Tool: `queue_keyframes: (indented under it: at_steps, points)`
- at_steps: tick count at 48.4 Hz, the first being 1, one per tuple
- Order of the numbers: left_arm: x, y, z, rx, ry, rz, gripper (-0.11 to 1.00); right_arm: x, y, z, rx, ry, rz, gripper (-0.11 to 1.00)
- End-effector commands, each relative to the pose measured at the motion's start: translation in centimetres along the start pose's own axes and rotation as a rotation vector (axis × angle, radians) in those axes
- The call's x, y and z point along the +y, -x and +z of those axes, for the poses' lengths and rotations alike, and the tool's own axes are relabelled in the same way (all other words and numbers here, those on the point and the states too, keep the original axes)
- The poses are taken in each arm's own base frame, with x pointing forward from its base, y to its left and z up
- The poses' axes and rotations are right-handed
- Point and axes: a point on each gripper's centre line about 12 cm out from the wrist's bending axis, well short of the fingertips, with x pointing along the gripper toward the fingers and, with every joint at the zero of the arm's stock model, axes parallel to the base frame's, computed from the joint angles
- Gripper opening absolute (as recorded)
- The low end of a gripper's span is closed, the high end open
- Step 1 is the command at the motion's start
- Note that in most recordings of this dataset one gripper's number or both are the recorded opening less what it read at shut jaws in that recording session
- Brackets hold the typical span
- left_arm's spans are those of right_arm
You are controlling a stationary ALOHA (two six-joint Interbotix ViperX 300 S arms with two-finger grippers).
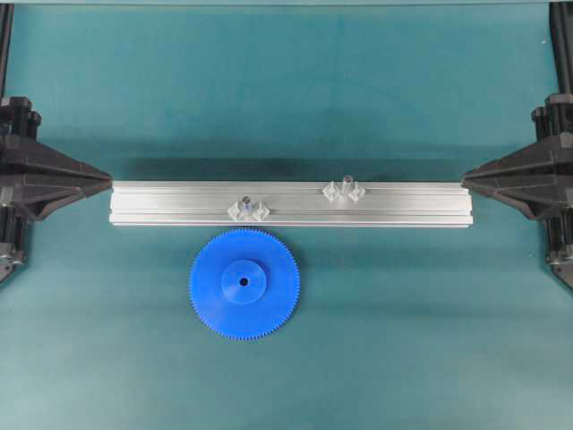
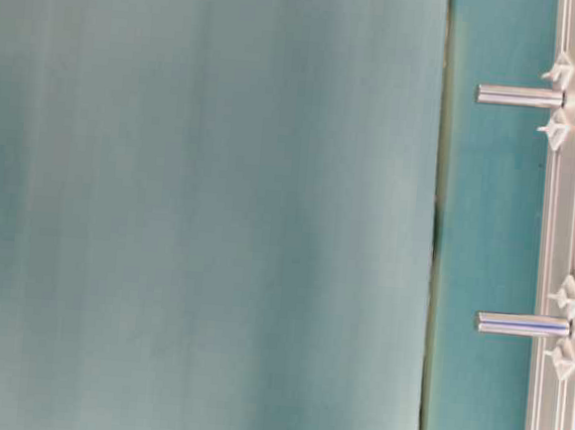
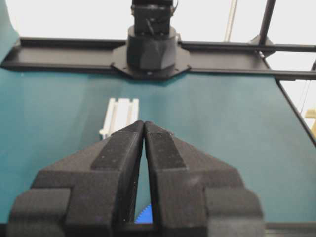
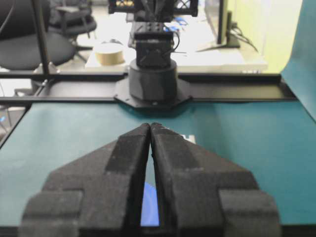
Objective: Insert the large gear onto the shaft.
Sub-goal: 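Move the left gripper over the large blue gear's hub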
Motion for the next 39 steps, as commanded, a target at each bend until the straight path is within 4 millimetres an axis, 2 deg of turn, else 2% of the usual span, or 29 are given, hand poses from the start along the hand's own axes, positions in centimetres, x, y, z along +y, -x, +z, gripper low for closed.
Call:
queue_keyframes:
  at_steps: [1,4,9,15,22,39]
  points:
    - [-0.3,-0.4,1.4,-0.025,-0.026,-0.015,0.11,0.0,-0.3,1.0,-0.026,0.003,-0.002,0.16]
    - [-0.3,-0.5,1.9,-0.020,-0.026,-0.015,0.11,-0.1,-0.3,0.8,0.008,-0.007,-0.005,0.19]
    - [-0.4,-0.7,2.2,0.022,0.015,-0.020,0.01,-0.1,-0.5,1.0,0.070,-0.024,-0.007,0.09]
    - [-0.4,-0.9,1.6,0.103,0.031,-0.018,0.01,-0.1,-0.7,1.5,0.129,-0.027,-0.010,0.07]
    - [-0.7,-1.6,1.1,0.183,0.030,-0.031,0.01,-0.3,-0.8,0.5,0.253,-0.028,-0.021,0.07]
    - [-1.8,-6.9,-1.1,0.454,0.009,-0.061,0.01,-0.4,-1.4,-1.2,0.397,-0.029,-0.027,0.07]
